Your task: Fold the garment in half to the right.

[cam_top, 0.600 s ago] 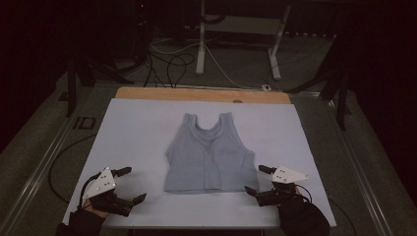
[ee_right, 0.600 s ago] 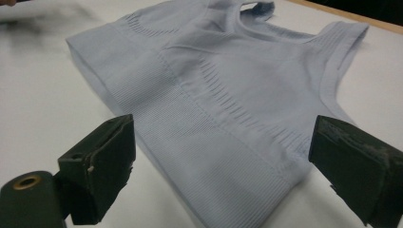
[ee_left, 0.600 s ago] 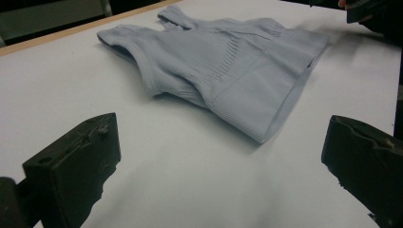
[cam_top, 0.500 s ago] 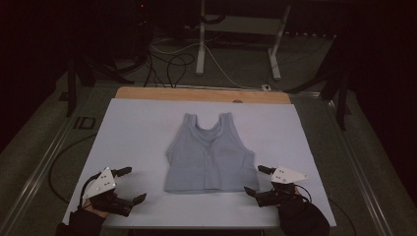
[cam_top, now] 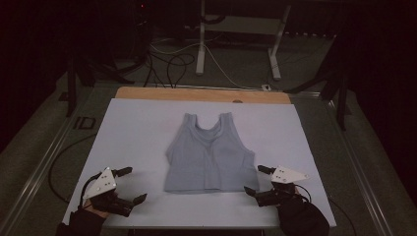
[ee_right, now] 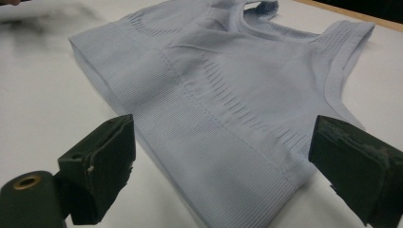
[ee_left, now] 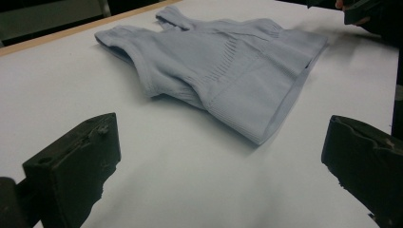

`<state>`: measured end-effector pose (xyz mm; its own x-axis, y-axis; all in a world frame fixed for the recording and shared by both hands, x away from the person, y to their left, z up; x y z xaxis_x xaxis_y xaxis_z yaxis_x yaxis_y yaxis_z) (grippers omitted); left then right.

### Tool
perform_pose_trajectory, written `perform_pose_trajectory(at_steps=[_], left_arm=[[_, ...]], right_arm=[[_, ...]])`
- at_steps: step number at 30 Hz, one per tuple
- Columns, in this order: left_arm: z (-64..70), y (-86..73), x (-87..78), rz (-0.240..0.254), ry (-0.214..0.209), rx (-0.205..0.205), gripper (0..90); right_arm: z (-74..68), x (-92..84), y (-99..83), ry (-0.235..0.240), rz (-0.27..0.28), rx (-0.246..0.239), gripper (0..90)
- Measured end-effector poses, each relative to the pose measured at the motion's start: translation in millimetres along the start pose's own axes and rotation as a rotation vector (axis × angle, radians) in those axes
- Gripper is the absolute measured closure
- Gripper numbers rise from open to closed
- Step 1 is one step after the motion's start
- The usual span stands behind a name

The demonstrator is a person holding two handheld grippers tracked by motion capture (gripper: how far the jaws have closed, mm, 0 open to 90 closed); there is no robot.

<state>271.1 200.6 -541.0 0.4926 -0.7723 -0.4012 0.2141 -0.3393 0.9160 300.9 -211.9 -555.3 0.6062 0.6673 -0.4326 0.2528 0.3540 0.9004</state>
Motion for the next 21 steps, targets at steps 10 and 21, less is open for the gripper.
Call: perform_pose_trajectory(at_steps=[10,21], left_arm=[[4.5,6.7,4.5,-0.018,-0.028,0.011,0.5],[6.9,29.2,5.1,-0.036,-0.044,0.018,0.5]], right_arm=[[-5.3,-1.9,16.3,-0.002,0.013,-0.001,8.6],[1.1,0.9,67.0,0.000,0.076,-0.034,8.9]])
Point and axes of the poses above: each handheld gripper's, and its own axes: x roughly forward along the jaws, y roughly out of its top, z roughly to its right, the point moved 7 cm from there along x, roughly forward along the jaws, and after that the axes turned 4 degrees about -y, right-handed, at the moved point
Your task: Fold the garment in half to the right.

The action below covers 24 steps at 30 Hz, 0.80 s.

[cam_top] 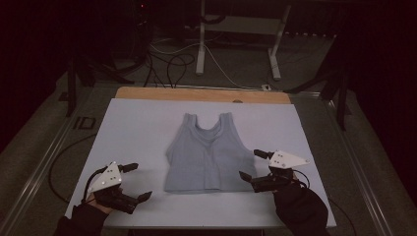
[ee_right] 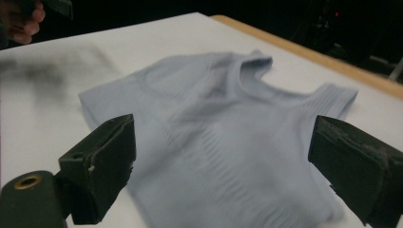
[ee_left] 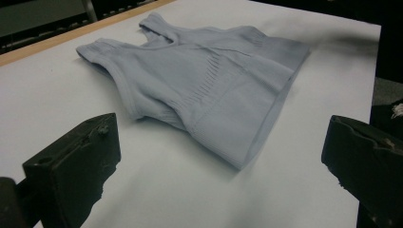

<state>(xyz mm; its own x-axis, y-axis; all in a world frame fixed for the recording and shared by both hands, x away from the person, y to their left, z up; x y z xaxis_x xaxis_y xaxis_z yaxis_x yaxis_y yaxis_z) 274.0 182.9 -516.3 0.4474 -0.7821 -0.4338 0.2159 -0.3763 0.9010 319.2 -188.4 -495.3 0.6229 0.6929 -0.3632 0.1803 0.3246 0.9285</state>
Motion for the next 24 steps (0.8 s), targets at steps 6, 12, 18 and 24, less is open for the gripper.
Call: perform_pose_trajectory(at_steps=[6,12,18,24], left_arm=[[0.0,1.3,1.7,-0.035,0.003,-0.002,0.5],[1.9,3.2,4.0,-0.056,0.007,-0.005,0.4],[3.4,4.5,10.9,-0.092,0.021,-0.015,0.5],[5.9,10.0,16.0,-0.089,0.048,-0.019,0.5]], right_arm=[[3.9,10.5,21.2,0.014,0.013,-0.016,8.8],[7.4,22.2,34.9,0.023,0.022,-0.029,8.8],[10.3,39.0,48.6,0.040,0.014,-0.053,8.9],[11.2,57.4,61.8,0.071,0.021,-0.044,8.8]])
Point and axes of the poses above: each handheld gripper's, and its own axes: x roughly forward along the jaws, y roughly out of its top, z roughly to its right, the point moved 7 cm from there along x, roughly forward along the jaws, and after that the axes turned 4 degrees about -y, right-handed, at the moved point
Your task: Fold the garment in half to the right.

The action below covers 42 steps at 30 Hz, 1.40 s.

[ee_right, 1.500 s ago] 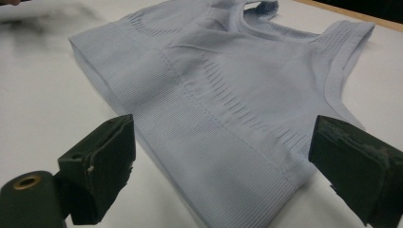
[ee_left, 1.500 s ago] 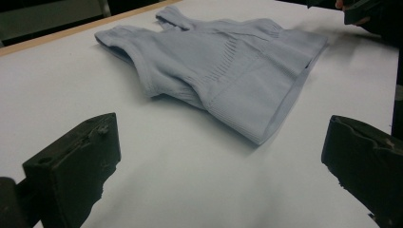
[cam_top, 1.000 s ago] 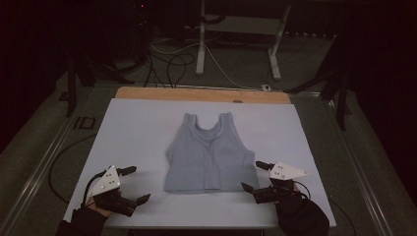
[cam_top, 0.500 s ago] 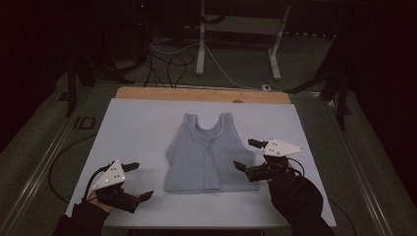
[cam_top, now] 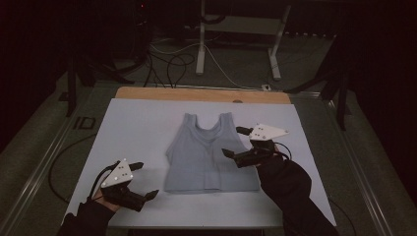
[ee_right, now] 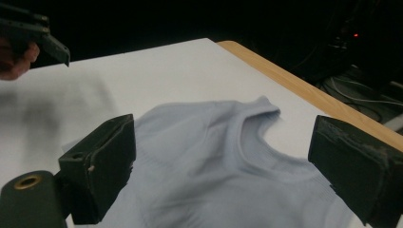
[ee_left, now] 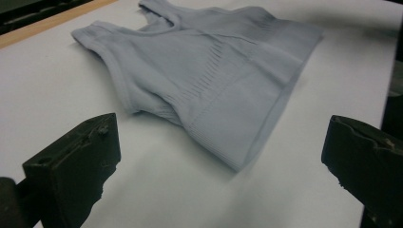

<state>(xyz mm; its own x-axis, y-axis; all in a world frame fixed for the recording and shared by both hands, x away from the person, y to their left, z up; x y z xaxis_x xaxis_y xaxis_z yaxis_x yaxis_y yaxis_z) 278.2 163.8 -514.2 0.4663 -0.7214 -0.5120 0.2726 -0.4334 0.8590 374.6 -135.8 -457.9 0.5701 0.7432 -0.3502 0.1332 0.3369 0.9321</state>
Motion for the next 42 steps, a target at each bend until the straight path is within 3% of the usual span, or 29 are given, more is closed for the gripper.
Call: perform_pose_trajectory(at_steps=[7,18,24,28,30,42], left_arm=[[4.7,4.5,7.3,-0.026,0.002,0.004,0.5],[9.6,10.2,12.9,-0.031,0.044,-0.014,0.5],[9.8,10.7,18.6,-0.050,0.083,-0.024,0.5],[12.5,8.8,25.1,-0.064,0.082,-0.011,0.5],[13.2,7.7,28.5,-0.068,0.078,-0.012,0.5],[13.6,0.4,44.3,-0.104,0.037,-0.036,0.5]], right_arm=[[3.1,25.8,12.0,0.023,-0.007,0.001,8.9],[6.4,60.4,25.1,0.044,-0.018,-0.013,8.8],[4.7,84.5,32.5,0.069,-0.019,0.013,8.9],[3.0,99.4,34.4,0.076,-0.035,0.015,8.9],[3.3,108.2,34.2,0.078,-0.044,-0.002,8.8],[7.7,154.9,32.9,0.090,-0.111,0.003,8.9]])
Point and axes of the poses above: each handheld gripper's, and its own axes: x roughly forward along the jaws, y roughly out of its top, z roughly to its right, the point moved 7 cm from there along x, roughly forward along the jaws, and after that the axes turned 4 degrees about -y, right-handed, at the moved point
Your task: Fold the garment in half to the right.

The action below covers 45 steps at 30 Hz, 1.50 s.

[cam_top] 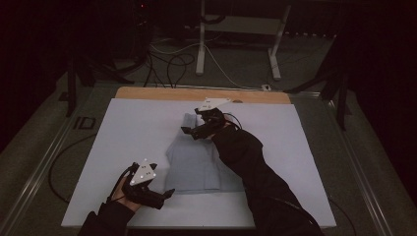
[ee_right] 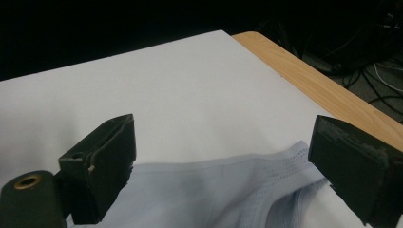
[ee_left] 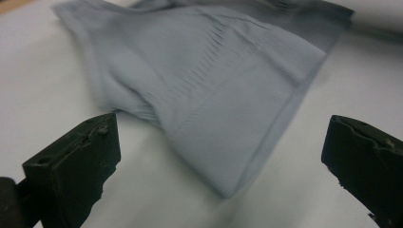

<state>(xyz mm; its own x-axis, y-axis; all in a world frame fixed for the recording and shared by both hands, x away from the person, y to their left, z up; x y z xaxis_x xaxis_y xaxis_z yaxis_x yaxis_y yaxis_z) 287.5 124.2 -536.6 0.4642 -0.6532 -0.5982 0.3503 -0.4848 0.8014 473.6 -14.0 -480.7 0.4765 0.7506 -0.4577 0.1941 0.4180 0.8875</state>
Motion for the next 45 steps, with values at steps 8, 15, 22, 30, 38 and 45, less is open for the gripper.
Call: perform_pose_trajectory(at_steps=[8,15,22,30,38,45], left_arm=[[0.1,-5.4,12.3,-0.066,-0.029,-0.051,0.6],[0.0,-8.5,16.0,-0.089,-0.025,-0.062,0.7],[2.8,-15.5,22.6,-0.146,-0.053,-0.051,7.7],[1.5,-21.8,27.7,-0.215,-0.042,-0.035,21.2],[1.5,-25.3,30.8,-0.246,-0.062,-0.035,34.3],[1.1,-28.3,33.2,-0.268,-0.081,-0.038,44.1]], right_arm=[[14.9,29.4,-3.5,-0.020,-0.060,0.034,8.9],[27.1,47.6,-8.3,-0.050,-0.103,0.051,8.9],[36.7,59.8,-12.5,-0.066,-0.141,0.074,8.9],[41.7,70.7,-20.8,-0.056,-0.178,0.093,8.9],[48.3,79.6,-22.2,-0.062,-0.214,0.118,8.9],[62.4,89.8,-23.6,-0.114,-0.247,0.145,12.4]])
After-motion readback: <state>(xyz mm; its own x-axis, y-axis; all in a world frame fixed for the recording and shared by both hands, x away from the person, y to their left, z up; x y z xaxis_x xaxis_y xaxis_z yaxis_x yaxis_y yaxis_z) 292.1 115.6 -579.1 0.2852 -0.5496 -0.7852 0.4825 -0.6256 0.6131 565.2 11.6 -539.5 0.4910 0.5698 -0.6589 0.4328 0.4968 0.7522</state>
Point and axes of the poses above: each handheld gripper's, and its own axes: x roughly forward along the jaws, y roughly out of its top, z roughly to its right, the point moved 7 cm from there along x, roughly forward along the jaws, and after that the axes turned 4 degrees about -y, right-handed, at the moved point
